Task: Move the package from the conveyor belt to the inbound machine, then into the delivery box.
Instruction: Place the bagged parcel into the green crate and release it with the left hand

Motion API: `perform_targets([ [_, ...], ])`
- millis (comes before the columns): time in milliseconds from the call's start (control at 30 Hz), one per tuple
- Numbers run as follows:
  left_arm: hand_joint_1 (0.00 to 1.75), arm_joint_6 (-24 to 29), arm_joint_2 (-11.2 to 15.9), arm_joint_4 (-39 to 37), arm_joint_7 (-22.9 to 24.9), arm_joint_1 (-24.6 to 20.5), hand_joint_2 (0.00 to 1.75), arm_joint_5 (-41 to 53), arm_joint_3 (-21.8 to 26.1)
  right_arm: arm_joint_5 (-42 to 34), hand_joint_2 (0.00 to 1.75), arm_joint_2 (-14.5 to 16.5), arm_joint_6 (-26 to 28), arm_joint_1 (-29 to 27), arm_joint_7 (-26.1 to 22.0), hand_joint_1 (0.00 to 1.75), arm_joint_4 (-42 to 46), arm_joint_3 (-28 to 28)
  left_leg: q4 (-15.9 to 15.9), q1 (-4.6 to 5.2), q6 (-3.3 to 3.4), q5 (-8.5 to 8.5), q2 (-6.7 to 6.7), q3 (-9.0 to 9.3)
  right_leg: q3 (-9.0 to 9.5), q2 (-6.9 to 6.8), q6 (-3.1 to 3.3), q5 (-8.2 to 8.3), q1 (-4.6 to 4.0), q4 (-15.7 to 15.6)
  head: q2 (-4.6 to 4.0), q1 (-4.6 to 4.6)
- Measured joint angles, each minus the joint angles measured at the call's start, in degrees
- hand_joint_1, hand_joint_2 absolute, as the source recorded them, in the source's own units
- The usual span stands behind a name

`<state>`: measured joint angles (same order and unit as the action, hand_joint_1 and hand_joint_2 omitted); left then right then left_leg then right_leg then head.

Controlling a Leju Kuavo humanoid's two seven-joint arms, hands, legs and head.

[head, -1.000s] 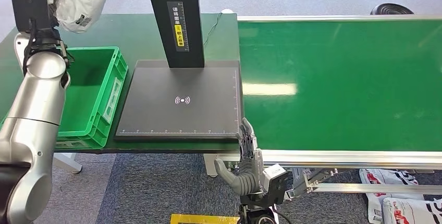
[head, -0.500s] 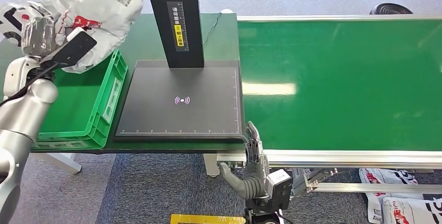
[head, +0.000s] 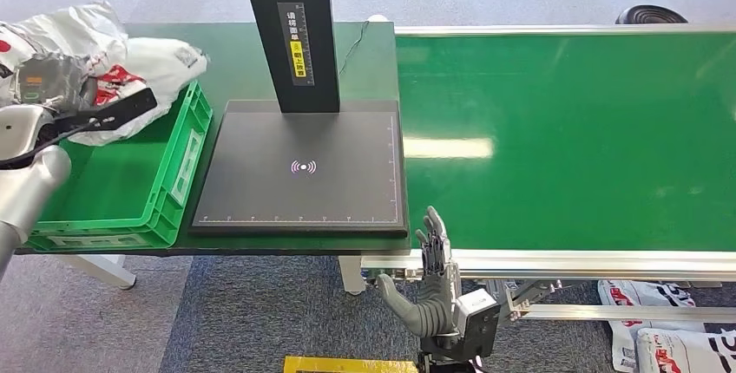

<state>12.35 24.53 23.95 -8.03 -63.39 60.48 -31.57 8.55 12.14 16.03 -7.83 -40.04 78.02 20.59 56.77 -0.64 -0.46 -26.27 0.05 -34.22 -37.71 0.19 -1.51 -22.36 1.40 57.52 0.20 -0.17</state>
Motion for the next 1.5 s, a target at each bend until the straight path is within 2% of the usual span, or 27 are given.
perform_targets([
  [133, 1.75, -3.89, 1.62, -0.94, 2.53, 0.12, 1.75, 10.82, -5.95, 2.84, 1.75, 0.51, -2.70, -0.68, 0.90, 0.00, 1.12, -0.88, 0.00, -0.01, 0.00, 0.00, 0.00, -0.02, -0.03, 0.01, 0.00, 0.00, -0.01, 0.00, 0.00, -0.01],
  [267, 1.75, -6.83, 3.31, -2.02, 1.90, 0.63, 1.75, 14.87, -9.43, 4.96, 1.75, 1.39, -3.99, -1.16, 1.66, 0.00, 2.26, -1.98, -0.02, -0.02, -0.01, -0.01, 0.04, -0.02, -0.06, 0.09, 0.01, 0.00, -0.02, 0.01, 0.00, 0.00],
  [467, 1.74, -3.48, 4.92, -2.72, 3.06, 4.80, 1.75, 14.92, -10.58, 4.64, 1.75, 2.06, -5.14, -2.18, 1.86, 0.00, 2.97, -3.26, -0.02, -0.02, -0.01, -0.01, 0.04, -0.02, -0.06, 0.10, 0.02, -0.01, -0.01, 0.01, 0.00, 0.01],
  [600, 0.00, -2.39, 4.79, -3.19, 4.91, 6.82, 1.75, 15.56, -10.55, 4.68, 1.75, 2.35, -5.38, -2.33, 1.85, 0.00, 3.09, -3.99, -0.01, -0.01, 0.00, 0.00, -0.01, -0.01, -0.06, 0.03, 0.02, -0.01, -0.01, 0.00, 0.00, 0.01],
  [733, 0.00, -1.84, 3.96, -3.76, 7.03, 7.40, 1.75, 16.76, -10.16, 5.13, 1.75, 2.76, -5.47, -2.44, 1.86, 0.00, 3.29, -4.67, -0.01, 0.00, 0.00, 0.00, -0.10, 0.01, 0.02, -0.07, 0.02, -0.01, 0.00, 0.00, 0.00, -0.01],
  [1200, 0.00, 2.53, 1.88, -4.39, 7.85, 7.65, 1.75, 21.00, -8.45, 4.34, 1.75, 2.66, -4.22, -2.54, 0.61, 0.00, 3.21, -4.72, -0.01, 0.00, 0.00, 0.01, -0.10, 0.05, 0.05, -0.07, 0.02, -0.01, 0.00, 0.00, 0.00, 0.00],
  [1500, 0.00, 1.19, -0.83, -4.32, 7.69, 2.81, 1.75, 24.27, -8.43, 4.23, 1.75, 2.27, -3.32, -2.19, 0.61, 0.00, 2.51, -3.76, 0.00, 0.00, -0.02, 0.08, -0.25, 0.01, 0.04, -0.16, 0.04, 0.03, 0.00, 0.00, 0.00, 0.01],
])
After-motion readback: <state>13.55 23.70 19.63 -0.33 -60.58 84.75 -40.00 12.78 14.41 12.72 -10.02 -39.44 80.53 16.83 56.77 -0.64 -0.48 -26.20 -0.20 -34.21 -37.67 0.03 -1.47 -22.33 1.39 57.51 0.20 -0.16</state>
